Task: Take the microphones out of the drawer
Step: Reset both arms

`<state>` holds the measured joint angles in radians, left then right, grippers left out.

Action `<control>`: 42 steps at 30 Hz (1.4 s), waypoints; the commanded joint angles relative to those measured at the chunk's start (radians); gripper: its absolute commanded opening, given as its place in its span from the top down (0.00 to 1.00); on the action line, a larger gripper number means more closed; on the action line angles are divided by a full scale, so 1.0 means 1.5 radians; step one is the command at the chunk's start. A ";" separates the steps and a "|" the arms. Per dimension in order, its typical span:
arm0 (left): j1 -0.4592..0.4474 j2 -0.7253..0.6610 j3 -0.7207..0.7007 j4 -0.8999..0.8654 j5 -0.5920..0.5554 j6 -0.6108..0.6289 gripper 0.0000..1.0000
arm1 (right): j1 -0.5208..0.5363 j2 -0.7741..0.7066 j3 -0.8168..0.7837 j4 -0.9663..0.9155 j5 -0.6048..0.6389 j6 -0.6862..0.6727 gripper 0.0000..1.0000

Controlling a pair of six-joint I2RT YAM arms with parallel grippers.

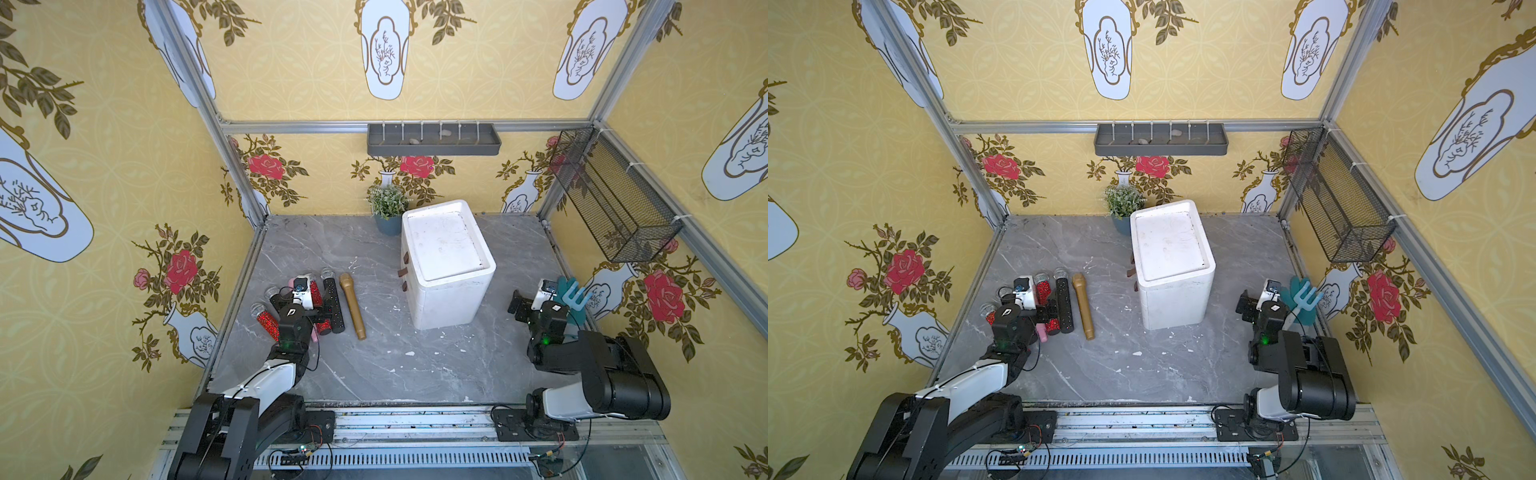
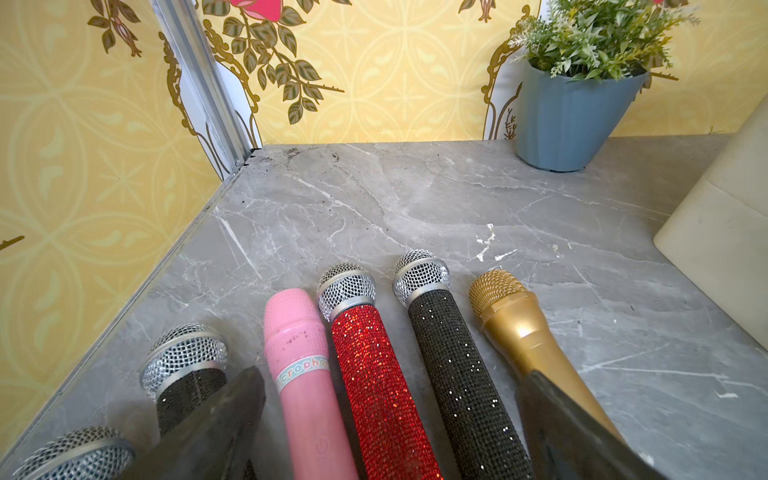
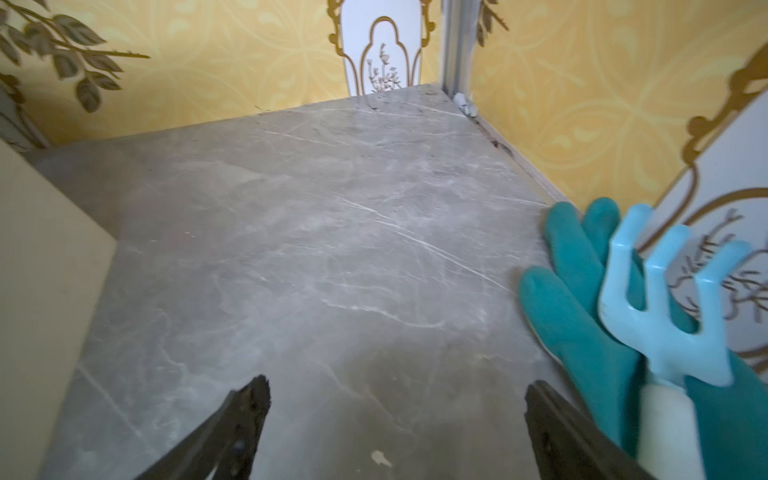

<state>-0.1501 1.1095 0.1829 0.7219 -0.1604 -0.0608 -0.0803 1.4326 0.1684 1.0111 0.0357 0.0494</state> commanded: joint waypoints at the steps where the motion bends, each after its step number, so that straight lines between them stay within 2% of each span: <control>1: 0.007 0.048 0.042 -0.004 0.030 0.012 0.00 | -0.001 0.001 0.004 0.020 -0.020 0.011 0.02; 2: 0.006 0.057 0.048 -0.004 0.033 0.017 0.00 | -0.002 -0.012 0.007 -0.011 -0.017 0.017 0.02; 4: 0.004 0.039 0.034 0.001 0.031 0.014 0.00 | -0.001 0.007 0.001 0.037 -0.019 0.013 0.02; 6: 0.002 -0.001 -0.007 0.036 0.027 0.012 0.00 | -0.002 -0.006 0.006 0.001 -0.018 0.019 0.02; 8: -0.004 -0.026 -0.035 0.061 0.020 0.015 0.00 | -0.002 -0.001 0.004 0.018 -0.020 0.018 0.02; 14: -0.020 -0.038 -0.063 0.105 -0.029 0.013 0.00 | -0.002 0.001 0.003 0.020 -0.020 0.018 0.02; 20: -0.018 -0.039 -0.071 0.120 -0.032 0.012 0.00 | -0.001 -0.001 0.003 0.020 -0.020 0.018 0.02; 24: 0.014 -0.034 -0.046 0.078 -0.090 -0.046 0.00 | -0.002 0.000 0.004 0.019 -0.020 0.018 0.02; 26: 0.015 -0.047 -0.044 0.069 -0.106 -0.039 0.00 | -0.002 -0.001 0.004 0.020 -0.020 0.018 0.02; 28: 0.015 -0.089 -0.019 -0.025 -0.106 -0.015 0.00 | -0.002 0.000 0.003 0.020 -0.020 0.018 0.02; 29: 0.015 -0.115 0.005 -0.117 -0.124 0.001 0.00 | -0.002 -0.001 0.003 0.018 -0.019 0.018 0.02; 30: 0.022 -0.119 0.010 -0.139 -0.146 0.028 0.00 | -0.001 0.001 0.003 0.020 -0.020 0.018 0.02; 31: 0.027 -0.114 -0.005 -0.092 -0.162 0.053 0.00 | -0.002 -0.001 0.004 0.019 -0.019 0.018 0.02; 32: 0.046 -0.093 -0.041 0.038 -0.140 0.066 0.00 | -0.002 0.000 0.003 0.019 -0.019 0.018 0.02; 33: 0.081 -0.069 -0.063 0.108 -0.087 0.032 0.00 | -0.002 0.001 0.004 0.020 -0.019 0.018 0.02; 34: 0.103 -0.035 -0.060 0.113 -0.049 0.018 0.00 | -0.002 0.000 0.004 0.019 -0.019 0.018 0.02; 35: 0.107 0.015 -0.064 0.155 -0.044 0.010 0.00 | -0.002 0.001 0.004 0.018 -0.019 0.018 0.02; 37: 0.105 0.157 -0.087 0.367 -0.026 0.041 0.01 | -0.002 0.000 0.004 0.019 -0.019 0.018 0.02; 38: 0.090 0.179 -0.083 0.385 -0.043 0.062 0.00 | -0.002 0.001 0.003 0.019 -0.019 0.018 0.02; 41: 0.085 0.088 -0.040 0.166 -0.006 0.047 0.00 | -0.001 0.001 0.004 0.021 -0.020 0.018 0.02; 42: 0.091 0.106 -0.036 0.183 0.000 0.049 0.00 | -0.002 0.000 0.003 0.019 -0.019 0.018 0.02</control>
<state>-0.0254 1.2675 0.1017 0.9829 -0.2085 0.0006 -0.0830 1.4326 0.1719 1.0031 0.0090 0.0753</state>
